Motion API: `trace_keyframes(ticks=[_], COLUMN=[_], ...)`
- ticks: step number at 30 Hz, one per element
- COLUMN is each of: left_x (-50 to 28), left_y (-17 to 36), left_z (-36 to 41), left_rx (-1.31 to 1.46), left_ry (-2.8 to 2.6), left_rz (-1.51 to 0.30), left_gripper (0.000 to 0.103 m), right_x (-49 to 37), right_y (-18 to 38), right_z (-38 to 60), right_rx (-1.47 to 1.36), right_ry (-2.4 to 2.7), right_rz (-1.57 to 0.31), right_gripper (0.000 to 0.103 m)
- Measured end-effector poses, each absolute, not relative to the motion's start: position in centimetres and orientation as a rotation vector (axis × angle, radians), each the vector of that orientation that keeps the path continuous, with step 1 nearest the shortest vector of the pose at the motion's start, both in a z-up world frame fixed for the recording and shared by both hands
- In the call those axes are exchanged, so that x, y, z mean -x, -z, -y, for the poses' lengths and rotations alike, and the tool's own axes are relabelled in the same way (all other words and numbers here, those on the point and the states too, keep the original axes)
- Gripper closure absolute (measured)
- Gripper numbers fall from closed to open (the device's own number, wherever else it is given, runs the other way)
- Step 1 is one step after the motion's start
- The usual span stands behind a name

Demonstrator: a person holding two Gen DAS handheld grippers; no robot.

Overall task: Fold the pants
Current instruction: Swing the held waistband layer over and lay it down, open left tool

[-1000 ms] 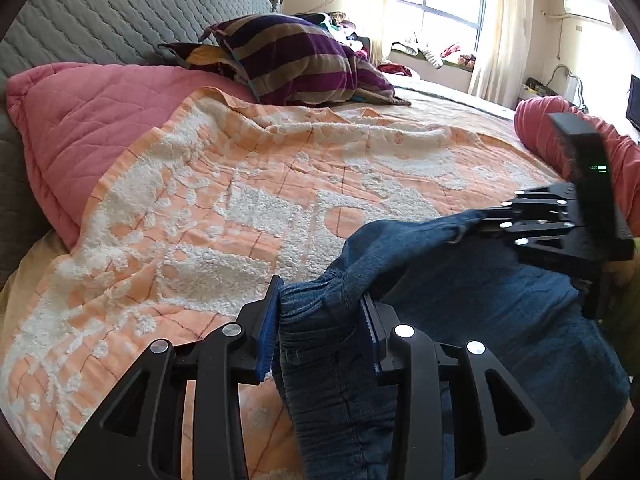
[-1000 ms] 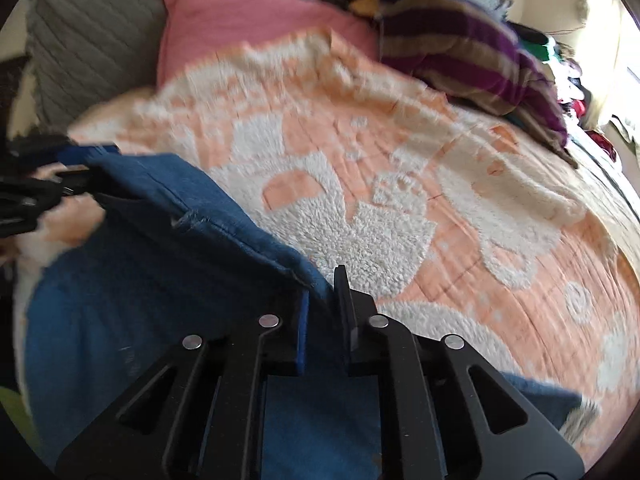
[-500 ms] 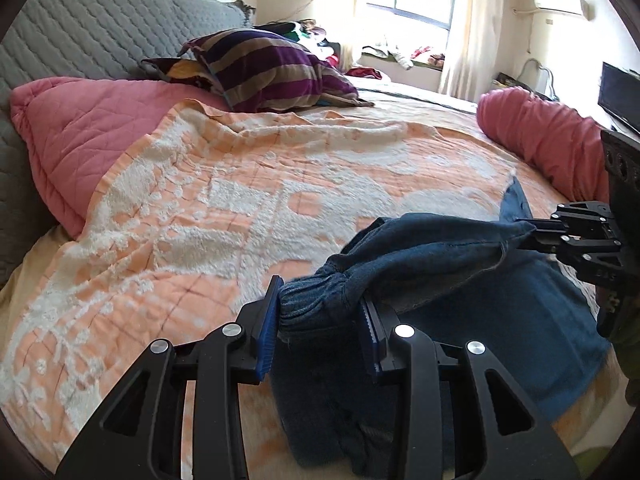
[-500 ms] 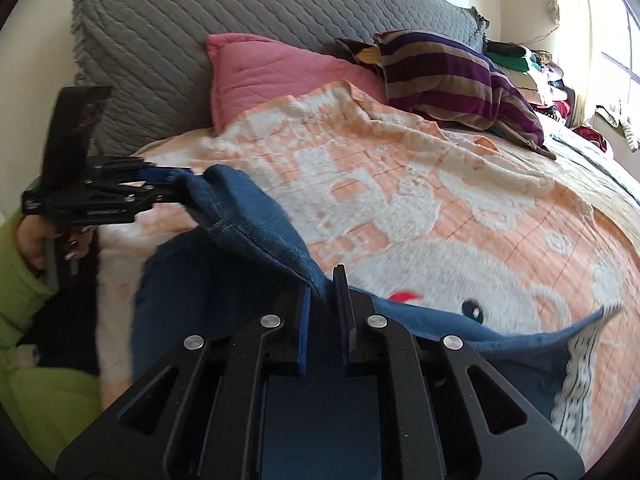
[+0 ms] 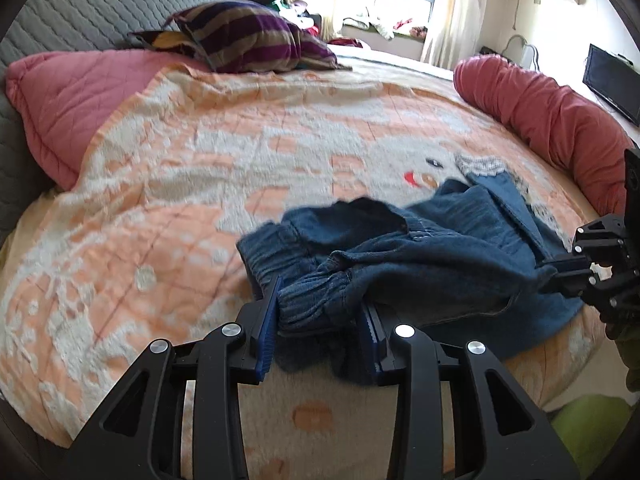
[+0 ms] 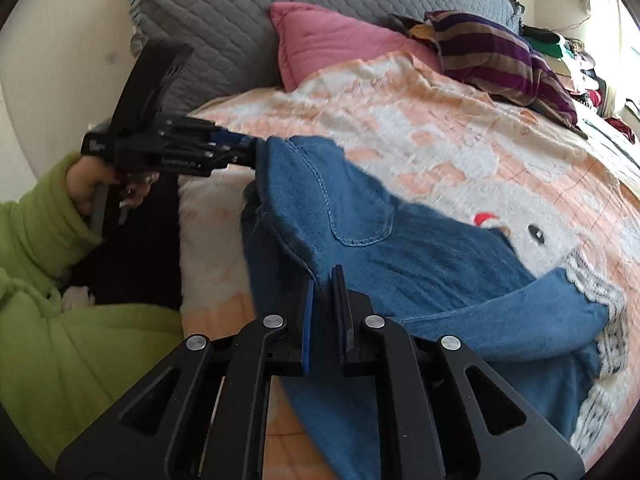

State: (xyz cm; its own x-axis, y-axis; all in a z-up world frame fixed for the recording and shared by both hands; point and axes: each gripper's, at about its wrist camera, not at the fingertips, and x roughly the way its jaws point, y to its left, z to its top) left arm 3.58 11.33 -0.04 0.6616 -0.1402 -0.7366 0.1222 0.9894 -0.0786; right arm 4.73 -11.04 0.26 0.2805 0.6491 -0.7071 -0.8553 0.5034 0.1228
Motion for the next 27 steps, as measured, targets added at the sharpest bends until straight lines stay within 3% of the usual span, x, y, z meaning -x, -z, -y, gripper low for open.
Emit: trace_keyframes(ticks=[7,13,21,27], left_x=[-2.7,-1.4,1.1,-1.7], left_y=[0.9,1.1,-3.0,-3.0], left_z=[-11.0,-12.6,-13.5,-8.3], left_rx=[-0.016,0.036,0.084,0.077], left_ry=[0.11,0.082,0.023,0.179], left_rz=[-0.876,-0.915,-0.808,-0.806], left_gripper=[0.064,0.047,0.051,0.06], right_x=[-3.8,-3.7,-3.2,-2.8], right_y=[2.2,2.9,3.4,3.7], right_z=[10.3,10.0,9.6,9.4], right_rx=[0.312,0.312,0.295,0.29], right_ry=[-1.024,-1.028,-1.058,-1.077], right_rz=[-0.867,-0.885,-0.89,-0.912], right_gripper=[0.099,0.097,0.096,0.092])
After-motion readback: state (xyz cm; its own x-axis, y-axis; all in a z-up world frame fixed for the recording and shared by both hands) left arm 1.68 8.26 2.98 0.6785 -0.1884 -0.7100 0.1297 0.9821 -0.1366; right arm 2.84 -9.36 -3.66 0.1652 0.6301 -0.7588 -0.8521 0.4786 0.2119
